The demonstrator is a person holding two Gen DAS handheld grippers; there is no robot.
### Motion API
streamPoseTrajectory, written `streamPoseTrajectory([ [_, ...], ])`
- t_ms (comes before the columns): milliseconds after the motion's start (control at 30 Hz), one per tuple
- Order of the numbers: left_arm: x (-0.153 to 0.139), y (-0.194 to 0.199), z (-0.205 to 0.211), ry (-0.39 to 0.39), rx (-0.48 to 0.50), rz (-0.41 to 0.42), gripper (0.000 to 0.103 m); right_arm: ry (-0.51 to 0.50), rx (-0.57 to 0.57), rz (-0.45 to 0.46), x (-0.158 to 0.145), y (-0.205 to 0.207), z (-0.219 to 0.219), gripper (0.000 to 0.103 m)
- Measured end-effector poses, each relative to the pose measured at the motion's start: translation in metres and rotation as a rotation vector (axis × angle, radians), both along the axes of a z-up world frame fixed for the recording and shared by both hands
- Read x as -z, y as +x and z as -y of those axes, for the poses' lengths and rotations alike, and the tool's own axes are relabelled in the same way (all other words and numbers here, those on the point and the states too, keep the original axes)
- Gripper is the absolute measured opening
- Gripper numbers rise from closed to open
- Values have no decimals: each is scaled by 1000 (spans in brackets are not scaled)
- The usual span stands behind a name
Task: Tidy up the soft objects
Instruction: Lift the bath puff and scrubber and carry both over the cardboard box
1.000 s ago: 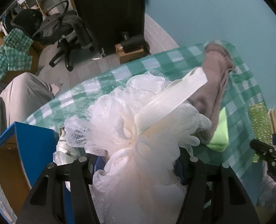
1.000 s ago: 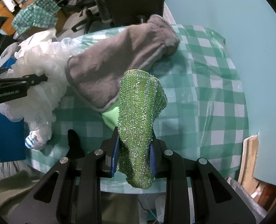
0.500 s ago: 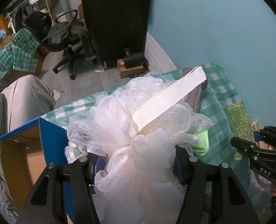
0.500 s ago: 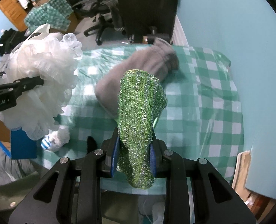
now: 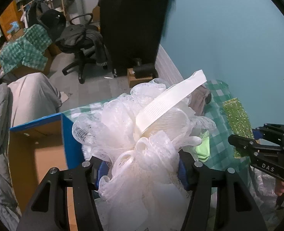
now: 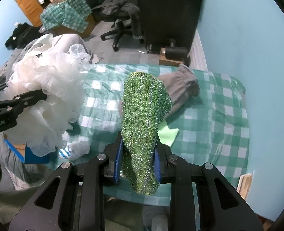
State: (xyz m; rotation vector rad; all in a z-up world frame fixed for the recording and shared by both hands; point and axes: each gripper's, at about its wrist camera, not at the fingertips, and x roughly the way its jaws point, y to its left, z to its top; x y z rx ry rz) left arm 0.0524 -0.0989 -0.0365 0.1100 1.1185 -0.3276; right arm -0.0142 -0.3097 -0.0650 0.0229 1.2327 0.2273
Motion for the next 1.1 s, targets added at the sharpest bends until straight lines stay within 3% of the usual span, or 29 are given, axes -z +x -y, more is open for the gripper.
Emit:
streamPoseTrajectory([
  [667,-22,-31,-93,-41,-225,32,57,24,-271,58,-25,30,-96,26],
  [1100,-33,-48,-153,-32,-385,52,55,46,-463,52,-14,43,-187,26],
])
